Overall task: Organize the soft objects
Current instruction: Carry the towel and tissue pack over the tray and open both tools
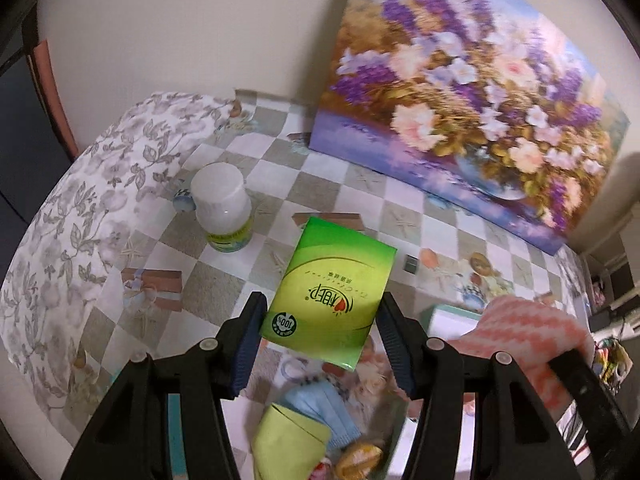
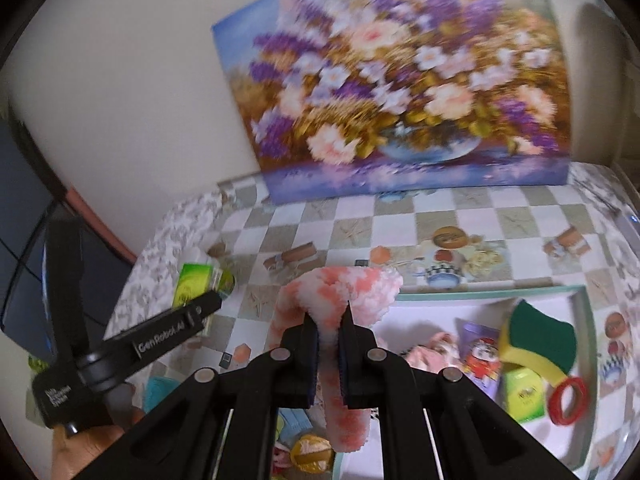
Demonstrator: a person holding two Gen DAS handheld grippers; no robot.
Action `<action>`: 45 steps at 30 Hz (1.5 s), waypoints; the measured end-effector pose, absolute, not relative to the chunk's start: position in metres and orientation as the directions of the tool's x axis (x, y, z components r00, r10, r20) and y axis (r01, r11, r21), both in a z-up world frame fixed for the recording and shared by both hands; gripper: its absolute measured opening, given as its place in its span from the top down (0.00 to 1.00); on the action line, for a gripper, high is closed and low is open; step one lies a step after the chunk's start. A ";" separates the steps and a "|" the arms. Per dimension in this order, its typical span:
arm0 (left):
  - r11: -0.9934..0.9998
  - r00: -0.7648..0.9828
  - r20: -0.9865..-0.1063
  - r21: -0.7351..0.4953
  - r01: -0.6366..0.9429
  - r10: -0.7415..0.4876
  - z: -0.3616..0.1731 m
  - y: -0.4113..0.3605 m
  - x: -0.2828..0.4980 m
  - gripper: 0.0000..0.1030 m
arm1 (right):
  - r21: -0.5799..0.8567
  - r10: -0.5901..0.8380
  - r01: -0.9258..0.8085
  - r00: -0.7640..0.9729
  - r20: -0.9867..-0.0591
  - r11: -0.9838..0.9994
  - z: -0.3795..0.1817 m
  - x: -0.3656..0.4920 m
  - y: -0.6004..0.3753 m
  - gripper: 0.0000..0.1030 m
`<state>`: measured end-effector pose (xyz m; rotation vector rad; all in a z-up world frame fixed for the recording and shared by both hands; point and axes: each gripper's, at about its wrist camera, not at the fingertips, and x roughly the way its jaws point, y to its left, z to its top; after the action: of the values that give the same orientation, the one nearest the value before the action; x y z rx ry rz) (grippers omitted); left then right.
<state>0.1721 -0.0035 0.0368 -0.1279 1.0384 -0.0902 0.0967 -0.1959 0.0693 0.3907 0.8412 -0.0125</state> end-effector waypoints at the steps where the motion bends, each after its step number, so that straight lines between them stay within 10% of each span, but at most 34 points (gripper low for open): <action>1: 0.988 0.512 -0.847 -0.150 0.025 -0.142 0.040 -0.007 0.166 0.44 | 0.335 0.130 0.178 0.681 -0.721 0.925 0.073 0.090 -0.202 0.92; 25: 0.922 0.394 -0.886 -0.089 0.376 -0.246 0.017 -0.127 0.069 0.44 | 0.275 -0.173 0.532 0.645 -0.744 0.801 0.064 -0.043 -0.309 0.92; 45: 0.922 0.158 -0.970 -0.114 0.369 -0.184 -0.063 -0.155 0.076 0.44 | 0.233 0.046 0.499 0.359 -0.932 0.835 -0.050 -0.003 -0.299 0.89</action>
<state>0.0755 -0.1546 -0.0626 0.1624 1.3568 -0.3976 -0.0029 -0.2990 -0.0503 0.5363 1.1809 -0.3110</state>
